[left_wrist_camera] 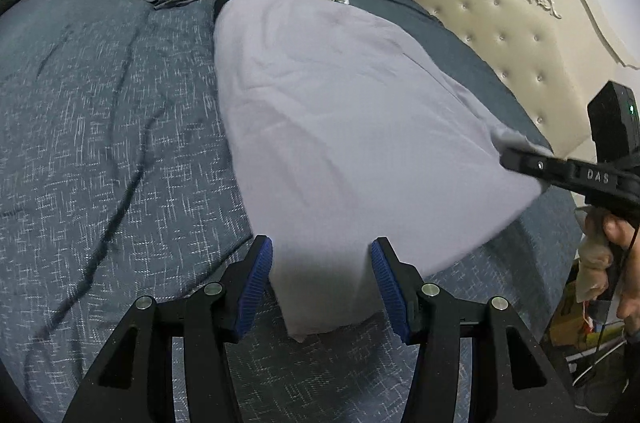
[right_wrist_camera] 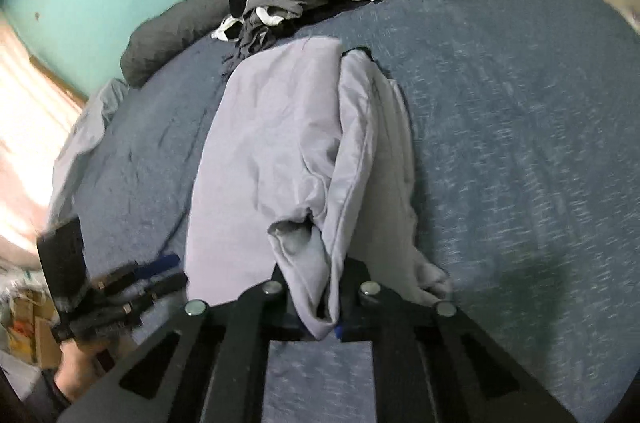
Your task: Fold clothes
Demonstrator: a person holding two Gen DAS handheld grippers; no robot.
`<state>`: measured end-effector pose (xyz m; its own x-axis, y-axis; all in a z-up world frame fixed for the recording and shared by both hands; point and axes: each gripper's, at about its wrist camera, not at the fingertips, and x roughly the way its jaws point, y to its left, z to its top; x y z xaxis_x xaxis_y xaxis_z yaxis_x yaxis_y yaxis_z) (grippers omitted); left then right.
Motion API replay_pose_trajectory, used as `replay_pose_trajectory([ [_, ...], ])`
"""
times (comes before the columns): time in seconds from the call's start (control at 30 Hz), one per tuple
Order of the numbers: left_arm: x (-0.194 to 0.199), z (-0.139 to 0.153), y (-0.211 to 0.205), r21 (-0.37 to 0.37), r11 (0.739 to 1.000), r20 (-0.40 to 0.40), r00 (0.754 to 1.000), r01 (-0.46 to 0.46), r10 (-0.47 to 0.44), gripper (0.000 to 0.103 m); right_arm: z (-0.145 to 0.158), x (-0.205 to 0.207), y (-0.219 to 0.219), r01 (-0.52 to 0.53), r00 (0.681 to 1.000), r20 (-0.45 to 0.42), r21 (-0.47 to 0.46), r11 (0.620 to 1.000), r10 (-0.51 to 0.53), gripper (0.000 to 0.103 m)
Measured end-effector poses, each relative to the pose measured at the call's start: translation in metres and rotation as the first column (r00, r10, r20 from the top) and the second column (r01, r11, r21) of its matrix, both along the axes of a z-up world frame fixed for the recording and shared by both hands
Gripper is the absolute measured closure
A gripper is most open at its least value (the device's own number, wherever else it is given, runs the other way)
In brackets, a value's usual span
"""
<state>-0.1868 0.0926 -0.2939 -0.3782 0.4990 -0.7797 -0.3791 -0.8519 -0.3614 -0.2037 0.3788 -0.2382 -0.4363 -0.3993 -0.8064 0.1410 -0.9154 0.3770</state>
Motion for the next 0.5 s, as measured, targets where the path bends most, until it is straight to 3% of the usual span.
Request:
replay_pose_trajectory([
  [0.17, 0.0, -0.015, 0.002, -0.017, 1.0, 0.041, 0.999, 0.004, -0.003, 0.047, -0.03, -0.004, 0.008, 0.021, 0.994, 0.105, 0.024, 1.0, -0.023, 0.091],
  [0.2, 0.0, -0.016, 0.001, -0.016, 1.0, 0.046, 0.999, 0.001, 0.0, 0.047, -0.031, -0.005, 0.012, 0.031, 0.993, 0.11, 0.018, 0.999, -0.033, 0.084],
  [0.23, 0.0, -0.017, 0.0, -0.014, 1.0, 0.052, 0.999, 0.0, 0.001, 0.047, -0.027, -0.005, 0.015, 0.043, 0.994, 0.103, 0.023, 0.999, -0.045, 0.072],
  [0.3, 0.001, -0.018, 0.0, -0.017, 1.0, 0.053, 0.999, 0.003, -0.002, 0.047, -0.017, -0.002, 0.022, 0.07, 0.994, 0.075, 0.052, 0.996, -0.074, 0.063],
  [0.4, 0.003, -0.017, 0.002, -0.028, 1.0, 0.045, 0.999, 0.0, 0.002, 0.047, 0.006, 0.004, 0.025, 0.074, 0.997, -0.002, 0.104, 0.992, -0.074, 0.063],
  [0.5, 0.004, -0.016, 0.003, -0.035, 0.999, 0.042, 0.999, 0.0, 0.002, 0.047, 0.026, 0.008, 0.008, 0.007, 0.997, -0.073, 0.145, 0.989, 0.003, 0.064],
])
